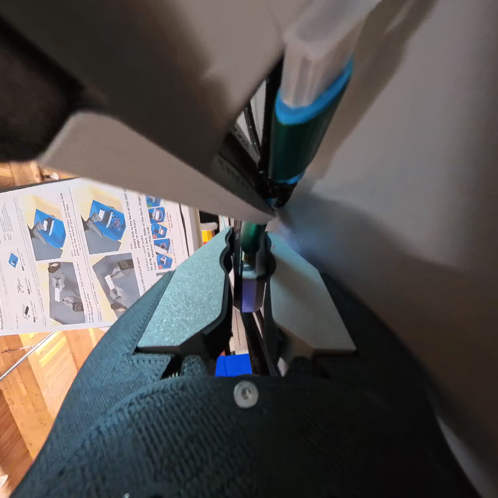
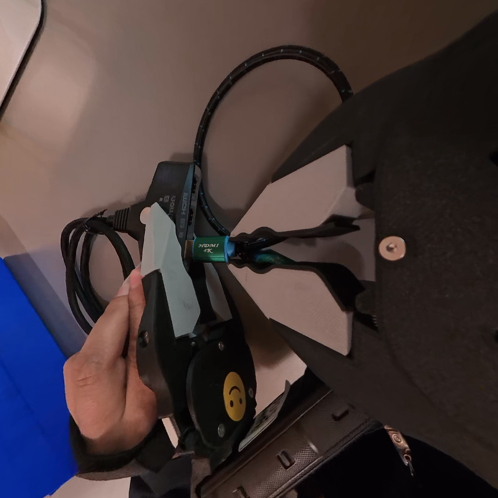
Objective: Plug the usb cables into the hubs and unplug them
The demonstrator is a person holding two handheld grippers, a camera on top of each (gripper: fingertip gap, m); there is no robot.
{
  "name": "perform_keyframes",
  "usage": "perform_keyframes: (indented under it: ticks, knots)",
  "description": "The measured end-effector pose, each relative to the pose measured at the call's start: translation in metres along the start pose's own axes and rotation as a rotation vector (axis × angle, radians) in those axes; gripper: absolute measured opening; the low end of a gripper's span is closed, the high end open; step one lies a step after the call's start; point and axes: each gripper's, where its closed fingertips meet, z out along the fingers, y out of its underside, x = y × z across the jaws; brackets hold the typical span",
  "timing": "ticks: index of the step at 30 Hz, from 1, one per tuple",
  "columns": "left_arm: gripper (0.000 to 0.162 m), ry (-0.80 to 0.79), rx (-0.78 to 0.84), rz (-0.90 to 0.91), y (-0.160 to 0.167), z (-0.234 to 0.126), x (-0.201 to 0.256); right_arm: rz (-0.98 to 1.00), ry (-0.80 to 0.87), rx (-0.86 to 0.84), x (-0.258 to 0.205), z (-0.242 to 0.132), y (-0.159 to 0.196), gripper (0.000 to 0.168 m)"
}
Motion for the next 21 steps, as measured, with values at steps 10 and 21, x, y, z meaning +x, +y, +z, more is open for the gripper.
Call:
perform_keyframes:
  ticks: [10, 21]
  knots:
    - [0.016, 0.024, -0.015, -0.058, 0.007, 0.002, 0.001, -0.017, 0.120, -0.013, -0.003, 0.006, -0.008, 0.007]
    - [0.019, 0.019, -0.047, -0.085, 0.017, 0.007, -0.003, 0.010, 0.055, 0.019, 0.001, 0.012, -0.015, 0.009]
